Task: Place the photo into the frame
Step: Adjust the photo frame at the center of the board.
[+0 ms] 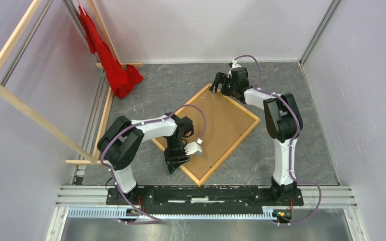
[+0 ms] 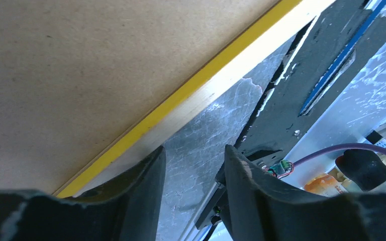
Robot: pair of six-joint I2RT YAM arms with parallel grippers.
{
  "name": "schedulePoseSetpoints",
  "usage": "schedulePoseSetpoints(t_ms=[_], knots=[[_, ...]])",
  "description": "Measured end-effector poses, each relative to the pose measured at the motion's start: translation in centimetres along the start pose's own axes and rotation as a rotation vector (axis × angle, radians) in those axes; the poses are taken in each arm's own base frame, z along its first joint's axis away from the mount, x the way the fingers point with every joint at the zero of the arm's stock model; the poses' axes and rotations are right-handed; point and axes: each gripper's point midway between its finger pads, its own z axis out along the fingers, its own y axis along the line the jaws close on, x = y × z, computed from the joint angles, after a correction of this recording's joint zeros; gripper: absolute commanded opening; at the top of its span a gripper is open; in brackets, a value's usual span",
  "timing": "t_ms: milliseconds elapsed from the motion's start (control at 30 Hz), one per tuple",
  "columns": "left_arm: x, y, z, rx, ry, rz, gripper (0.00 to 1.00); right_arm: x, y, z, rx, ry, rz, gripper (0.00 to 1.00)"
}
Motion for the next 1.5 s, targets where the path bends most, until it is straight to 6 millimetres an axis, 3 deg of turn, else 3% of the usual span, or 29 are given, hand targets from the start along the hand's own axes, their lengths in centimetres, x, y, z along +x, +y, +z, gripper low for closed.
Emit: schedulePoseSetpoints(t_ms=[133, 267, 400, 467, 500, 533, 600, 700, 800, 900, 1000, 1133, 1200, 1367, 1500], knots=[[-0.2, -0.7, -0.2, 0.021, -0.016, 0.017, 0.61, -0.8, 0.9, -0.5, -0.015, 0.018, -0.004, 0.98], [-1.4, -0.2, -2.1, -0.024, -0.106, 0.091, 0.62, -2.3, 0.8, -3.8, -0.004, 0.007, 0.019, 0.98], [-2.7, 1.9, -6.9, -0.124, -0.244, 0.13, 0.59, -5.1, -1.2, -11.3, 0.049, -0.11, 0.067, 0.98], [-3.1, 4.2, -9.9, -0.193, -0.32, 0.097, 0.55, -5.9, -2.3, -14.7, 0.074, -0.182, 0.09, 0.98], [-3.1, 5.9, -11.4, -0.233, -0.361, 0.065, 0.53, -4.5, -3.4, -15.7, 0.098, -0.18, 0.108, 0.98], [-2.8, 7.7, -12.8, -0.277, -0.394, 0.026, 0.52, -5.0, -3.3, -18.0, 0.095, -0.229, 0.112, 0.98], [-2.1, 11.5, -15.0, -0.358, -0.442, -0.056, 0.45, -2.7, -3.3, -19.4, 0.087, -0.222, 0.122, 0.98], [0.0, 17.8, -16.6, -0.464, -0.482, -0.219, 0.33, 3.9, -4.2, -20.6, 0.084, -0.129, 0.15, 0.98], [2.2, 22.0, -16.0, -0.516, -0.478, -0.345, 0.3, 10.4, -5.6, -22.4, 0.101, -0.033, 0.192, 0.98], [3.8, 24.4, -14.7, -0.54, -0.456, -0.43, 0.3, 14.3, -6.2, -24.2, 0.094, 0.005, 0.22, 0.98], [4.0, 24.7, -13.3, -0.528, -0.449, -0.452, 0.3, 15.5, -5.8, -25.0, 0.06, -0.002, 0.235, 0.98], [3.4, 23.3, -10.7, -0.458, -0.446, -0.442, 0.31, 16.3, -5.4, -24.7, 0.029, 0.023, 0.256, 0.98], [3.1, 22.4, -10.5, -0.445, -0.459, -0.427, 0.31, 16.7, -5.4, -24.2, 0.02, 0.048, 0.267, 0.98], [2.5, 18.9, -8.7, -0.385, -0.465, -0.375, 0.29, 14.9, -5.3, -22.1, 0.011, 0.063, 0.28, 0.98], [1.5, 15.0, -6.9, -0.315, -0.443, -0.304, 0.3, 12.3, -6.6, -20.2, 0.062, 0.044, 0.296, 0.98]])
